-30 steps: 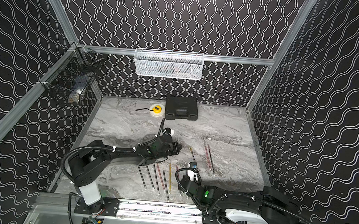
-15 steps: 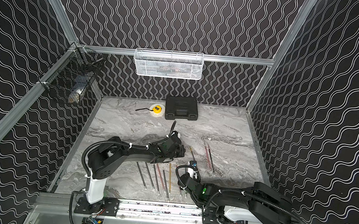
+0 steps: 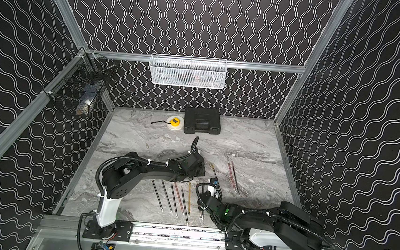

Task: Remove the protective cover of the pencils
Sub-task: Place the pencil at the center of the board, then place the protective sleeve at the center of the board.

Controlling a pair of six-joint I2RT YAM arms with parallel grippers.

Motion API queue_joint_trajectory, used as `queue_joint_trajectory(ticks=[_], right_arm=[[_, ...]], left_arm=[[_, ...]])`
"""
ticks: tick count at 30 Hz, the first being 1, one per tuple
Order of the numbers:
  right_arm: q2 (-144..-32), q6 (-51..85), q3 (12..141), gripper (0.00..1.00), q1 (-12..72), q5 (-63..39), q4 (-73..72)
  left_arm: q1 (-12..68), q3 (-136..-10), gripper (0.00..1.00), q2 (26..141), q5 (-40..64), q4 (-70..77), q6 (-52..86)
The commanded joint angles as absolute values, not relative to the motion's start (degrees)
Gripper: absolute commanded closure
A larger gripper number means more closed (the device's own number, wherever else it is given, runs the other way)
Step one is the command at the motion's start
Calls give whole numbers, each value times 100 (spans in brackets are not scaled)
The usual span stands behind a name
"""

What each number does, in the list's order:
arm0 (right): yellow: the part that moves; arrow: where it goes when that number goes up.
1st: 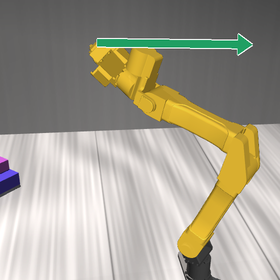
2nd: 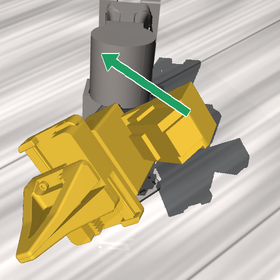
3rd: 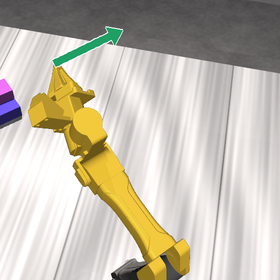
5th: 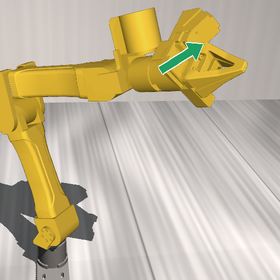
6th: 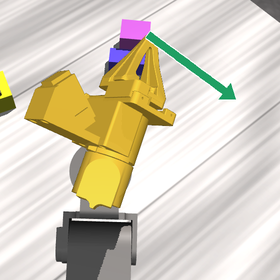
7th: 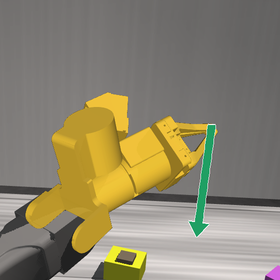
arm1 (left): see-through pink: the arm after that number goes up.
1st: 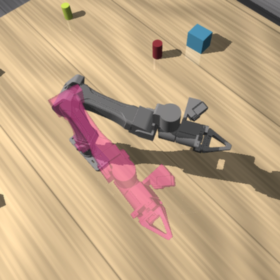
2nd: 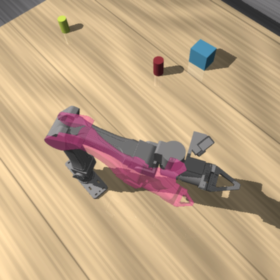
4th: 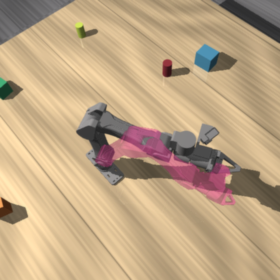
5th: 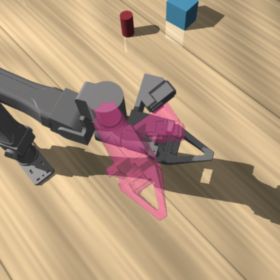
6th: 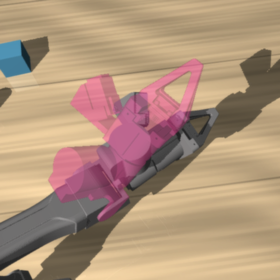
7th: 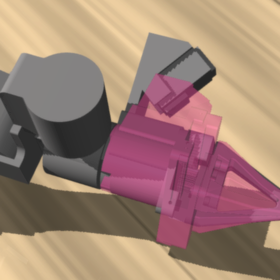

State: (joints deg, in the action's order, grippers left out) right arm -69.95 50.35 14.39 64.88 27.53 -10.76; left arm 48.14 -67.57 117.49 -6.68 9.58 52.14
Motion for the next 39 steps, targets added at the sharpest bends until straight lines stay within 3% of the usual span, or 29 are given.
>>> queue_joint_trajectory(ticks=[1, 19, 27, 34, 39], right_arm=[[-6971, 5148, 1424, 63, 6486, 2628, -831], [-6171, 5106, 1622, 62, 6477, 2850, -258], [-5495, 5078, 1929, 56, 6447, 3347, 400], [-5457, 4913, 2188, 53, 6114, 3461, 624], [-5498, 4826, 2188, 53, 5658, 3249, 567]], left_arm=[[4806, -6794, 96, 11838, -868, 699, 5109], [4704, -6823, 88, 11958, -983, 493, 5120], [4672, -6769, 83, 11945, -949, 510, 5124], [4623, -6684, 74, 11890, -949, 510, 5135], [4606, -6618, 73, 11830, -957, 519, 5116]])
